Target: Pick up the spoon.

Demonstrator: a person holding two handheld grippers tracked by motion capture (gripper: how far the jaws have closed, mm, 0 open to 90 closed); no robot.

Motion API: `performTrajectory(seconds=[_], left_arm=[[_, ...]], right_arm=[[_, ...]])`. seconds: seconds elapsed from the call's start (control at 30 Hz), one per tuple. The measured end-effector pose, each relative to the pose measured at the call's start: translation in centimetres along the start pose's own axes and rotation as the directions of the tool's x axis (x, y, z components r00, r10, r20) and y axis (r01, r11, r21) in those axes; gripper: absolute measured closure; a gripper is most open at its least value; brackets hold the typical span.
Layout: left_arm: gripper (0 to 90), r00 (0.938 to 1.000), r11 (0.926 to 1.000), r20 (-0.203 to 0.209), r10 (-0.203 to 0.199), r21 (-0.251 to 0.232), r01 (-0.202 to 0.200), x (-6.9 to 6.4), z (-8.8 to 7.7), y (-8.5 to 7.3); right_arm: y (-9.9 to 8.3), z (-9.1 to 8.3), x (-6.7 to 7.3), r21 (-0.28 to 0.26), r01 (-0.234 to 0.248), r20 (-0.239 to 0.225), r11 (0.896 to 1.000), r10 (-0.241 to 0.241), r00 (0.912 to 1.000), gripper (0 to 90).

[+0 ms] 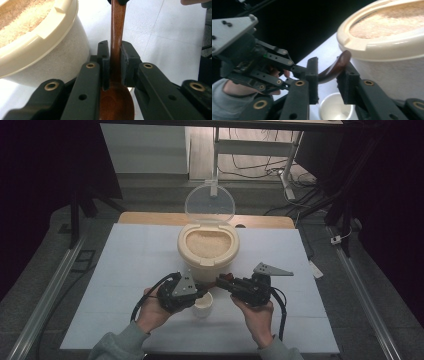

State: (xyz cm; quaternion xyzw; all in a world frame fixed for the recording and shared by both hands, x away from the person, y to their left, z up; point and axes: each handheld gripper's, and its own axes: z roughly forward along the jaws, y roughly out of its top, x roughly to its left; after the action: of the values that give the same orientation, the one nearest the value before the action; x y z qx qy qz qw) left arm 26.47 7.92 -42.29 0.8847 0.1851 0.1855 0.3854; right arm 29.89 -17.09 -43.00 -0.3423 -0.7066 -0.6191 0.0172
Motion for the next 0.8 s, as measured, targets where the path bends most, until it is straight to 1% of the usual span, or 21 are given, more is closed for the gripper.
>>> performTrajectory(seconds=[0.13,0.2,0.23,0.27,0.33,0.4,0.43,0.47,0.5,0.57,0.63,0.67,0.7,0.73,0.8], left_arm=[[79.1,0.9998,0.9999,-0.008,0.016,0.001,-0.016,-0.3,-0.1,0.1],[79.1,0.9998,0.9998,-0.006,0.018,-0.001,-0.018,-0.3,-0.1,0.2],[79.1,0.9998,0.9998,-0.003,0.017,-0.005,-0.017,-0.3,-0.1,0.2],[79.2,0.9999,0.9998,0.003,0.015,-0.014,-0.015,-0.3,-0.1,0.2],[79.0,0.9999,0.9998,0.007,0.013,-0.018,-0.013,-0.3,-0.2,0.2],[77.8,0.9999,0.9996,0.016,0.002,-0.03,-0.001,-0.3,-0.2,0.1],[76.4,0.9996,0.9983,0.021,-0.019,-0.054,0.02,-0.1,-0.4,0.0],[72.4,0.999,0.9972,0.028,-0.035,-0.066,0.037,0.0,-0.5,-0.1],[67.3,0.999,0.9972,0.028,-0.035,-0.066,0.037,0.0,-0.5,-0.1],[57.9,0.9974,0.994,0.035,-0.063,-0.087,0.066,0.2,-0.7,-0.3],[50.1,0.9956,0.9912,0.038,-0.086,-0.097,0.09,0.4,-0.9,-0.5],[46.9,0.9947,0.9899,0.036,-0.096,-0.102,0.099,0.4,-1.1,-0.7],[44.2,0.9931,0.9874,0.029,-0.114,-0.107,0.116,0.5,-1.3,-1.1],[41.8,0.9931,0.9874,0.029,-0.114,-0.107,0.116,0.5,-1.3,-1.1],[38.5,0.9902,0.9834,0.025,-0.138,-0.116,0.14,0.7,-1.5,-1.6]], right_arm=[[0.2,-0.1,0.1,-0.016,-0.002,-0.065,1.0,0.001,0.9979,82.0],[0.2,-0.1,0.3,-0.02,0.015,-0.068,1.0,-0.016,0.9975,82.3],[0.2,-0.1,0.3,-0.02,0.015,-0.068,1.0,-0.016,0.9975,82.3],[0.3,-0.2,0.4,-0.028,0.03,-0.073,0.999,-0.032,0.9968,82.7],[0.3,-0.2,0.5,-0.033,0.036,-0.075,0.999,-0.038,0.9964,82.7],[0.4,-0.3,0.5,-0.046,0.04,-0.09,0.998,-0.044,0.995,83.0],[0.4,-0.4,0.5,-0.054,0.044,-0.091,0.998,-0.049,0.9947,83.0],[0.4,-0.5,0.5,-0.062,0.048,-0.091,0.997,-0.053,0.9944,83.0],[0.5,-0.7,0.4,-0.072,0.047,-0.092,0.996,-0.053,0.9943,83.0],[0.7,-1.0,0.3,-0.089,0.048,-0.094,0.995,-0.056,0.994,83.0],[0.9,-1.4,0.0,-0.105,0.048,-0.092,0.993,-0.058,0.994,83.0],[1.1,-1.6,-0.1,-0.112,0.047,-0.094,0.993,-0.057,0.9939,83.0],[1.2,-1.8,-0.2,-0.117,0.045,-0.093,0.992,-0.056,0.9941,83.1],[1.3,-1.9,-0.3,-0.124,0.046,-0.091,0.991,-0.057,0.9942,83.1],[1.4,-2.2,-0.6,-0.134,0.046,-0.089,0.99,-0.059,0.9943,83.0]])
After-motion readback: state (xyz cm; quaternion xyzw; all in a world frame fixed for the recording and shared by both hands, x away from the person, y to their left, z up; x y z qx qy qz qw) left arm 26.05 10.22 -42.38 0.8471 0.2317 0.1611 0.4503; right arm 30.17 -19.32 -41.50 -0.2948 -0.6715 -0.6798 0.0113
